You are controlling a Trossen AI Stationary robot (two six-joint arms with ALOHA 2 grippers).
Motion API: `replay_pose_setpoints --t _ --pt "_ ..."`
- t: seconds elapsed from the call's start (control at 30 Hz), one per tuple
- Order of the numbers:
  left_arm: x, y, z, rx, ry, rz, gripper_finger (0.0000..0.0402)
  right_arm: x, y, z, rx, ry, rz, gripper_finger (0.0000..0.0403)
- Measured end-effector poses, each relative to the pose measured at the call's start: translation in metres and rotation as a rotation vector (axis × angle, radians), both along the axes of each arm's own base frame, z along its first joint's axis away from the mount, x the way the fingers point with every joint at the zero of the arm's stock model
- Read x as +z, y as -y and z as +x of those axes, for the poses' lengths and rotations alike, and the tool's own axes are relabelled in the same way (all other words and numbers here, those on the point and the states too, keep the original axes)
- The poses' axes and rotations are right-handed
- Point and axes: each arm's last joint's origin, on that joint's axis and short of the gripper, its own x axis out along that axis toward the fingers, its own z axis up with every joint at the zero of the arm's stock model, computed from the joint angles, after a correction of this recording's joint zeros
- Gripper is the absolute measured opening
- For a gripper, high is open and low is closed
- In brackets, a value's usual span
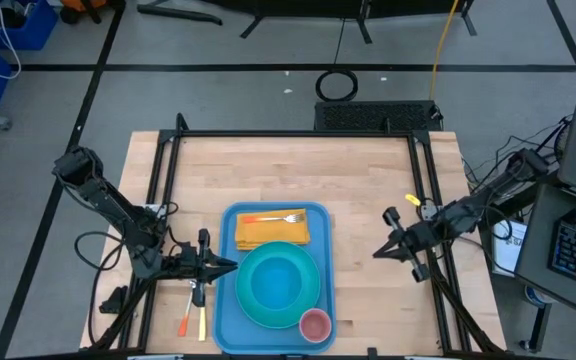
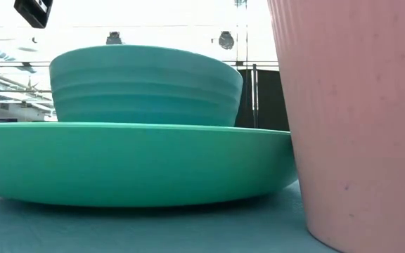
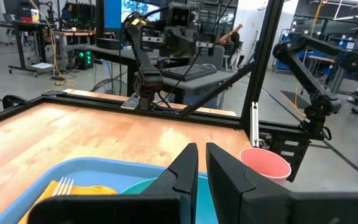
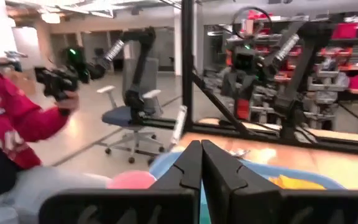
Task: Set up tray
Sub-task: Put the orange spoon to the right of the orange fork on the napkin on the blue serving tray
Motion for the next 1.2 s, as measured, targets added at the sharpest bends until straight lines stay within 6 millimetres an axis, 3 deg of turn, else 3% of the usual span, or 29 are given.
replay_pose_setpoints --t 0.4,0.6,1.0,1.2 --pt "-0.004 0.0 0.0 0.0 -0.028 -0.013 0.0037 -0.052 0.024 -0.033 -0.061 0.144 0.049 0.0" --pt "-0.007 0.0 0.0 0.003 -0.053 -0.045 0.0037 -0.049 0.028 -0.039 -0.069 0.241 0.062 0.0" --pt "-0.01 -0.007 0.006 0.036 -0.072 -0.128 0.0037 -0.064 0.027 -0.036 -0.094 0.127 -0.066 0.0" --pt "-0.003 -0.004 0.003 0.16 -0.039 -0.126 0.0037 -0.065 0.027 -0.036 -0.093 0.118 -0.074 0.0"
